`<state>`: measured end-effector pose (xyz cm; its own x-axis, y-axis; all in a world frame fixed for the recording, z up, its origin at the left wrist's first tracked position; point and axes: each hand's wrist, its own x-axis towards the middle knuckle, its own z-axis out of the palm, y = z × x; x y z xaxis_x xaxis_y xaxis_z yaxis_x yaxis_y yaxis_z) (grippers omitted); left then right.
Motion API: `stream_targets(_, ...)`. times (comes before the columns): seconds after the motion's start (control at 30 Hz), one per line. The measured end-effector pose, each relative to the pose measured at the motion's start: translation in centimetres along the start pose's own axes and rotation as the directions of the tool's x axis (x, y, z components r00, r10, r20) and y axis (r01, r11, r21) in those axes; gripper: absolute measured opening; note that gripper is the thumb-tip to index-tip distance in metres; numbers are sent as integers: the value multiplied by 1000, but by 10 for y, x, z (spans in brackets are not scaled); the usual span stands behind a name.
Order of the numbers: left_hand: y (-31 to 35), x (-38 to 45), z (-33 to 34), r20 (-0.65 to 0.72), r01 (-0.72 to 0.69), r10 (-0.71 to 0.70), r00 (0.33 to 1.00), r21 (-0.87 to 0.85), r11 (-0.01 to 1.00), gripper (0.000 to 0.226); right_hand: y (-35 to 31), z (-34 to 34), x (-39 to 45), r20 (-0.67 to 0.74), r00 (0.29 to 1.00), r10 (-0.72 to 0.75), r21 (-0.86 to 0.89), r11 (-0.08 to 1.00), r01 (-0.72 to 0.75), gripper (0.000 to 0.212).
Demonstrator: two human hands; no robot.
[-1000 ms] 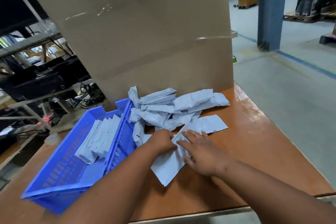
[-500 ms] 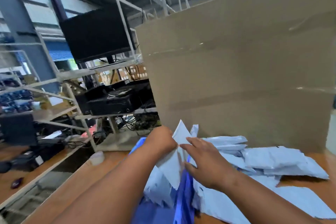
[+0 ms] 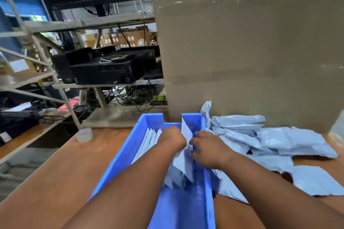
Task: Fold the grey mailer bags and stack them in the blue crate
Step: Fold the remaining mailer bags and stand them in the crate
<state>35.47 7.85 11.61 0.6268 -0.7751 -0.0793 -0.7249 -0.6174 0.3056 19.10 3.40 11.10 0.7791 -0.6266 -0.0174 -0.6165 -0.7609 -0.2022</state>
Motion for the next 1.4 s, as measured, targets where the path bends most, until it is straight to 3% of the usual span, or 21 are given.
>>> stream_targets(0.07, 3, 8, 12, 25, -20, 19, 1000, 9, 1000, 26, 0, 8, 3, 46, 999, 15, -4, 1000, -15, 51)
stream_targets(0.17, 6, 20, 32, 35, -16, 15, 999, 29, 999, 31, -2, 16, 1, 115, 992, 45, -9, 999, -44, 56)
stream_targets(0.5, 15, 43, 66, -32, 8, -1, 999, 227, 974, 37, -3, 20, 1, 95, 992, 80, 83, 993, -88, 51)
stream_targets(0.67, 4, 44, 61, -11, 45, -43, 999, 245, 968, 31, 0, 24, 3, 98, 993, 64, 146, 986, -78, 47)
stream_targets(0.9, -14, 28, 52, 67, 55, -72, 995, 223, 973, 49, 3, 22, 3, 122, 991, 52, 191, 979, -75, 47)
stream_targets(1.03, -8, 15, 42, 4, 30, -31, 1000, 207, 978, 53, 7, 25, 3, 104, 994, 36, 213, 975, -58, 43)
stream_targets(1.23, 3, -11, 27, -56, 17, -7, 998, 180, 984, 30, 12, 21, -4, 44, 999, -24, 330, 944, 8, 41)
stream_targets(1.4, 27, -32, 7, -142, 0, 7, 990, 51, 999, 32, 47, 13, -37, -130, 990, -62, 502, 857, 119, 36)
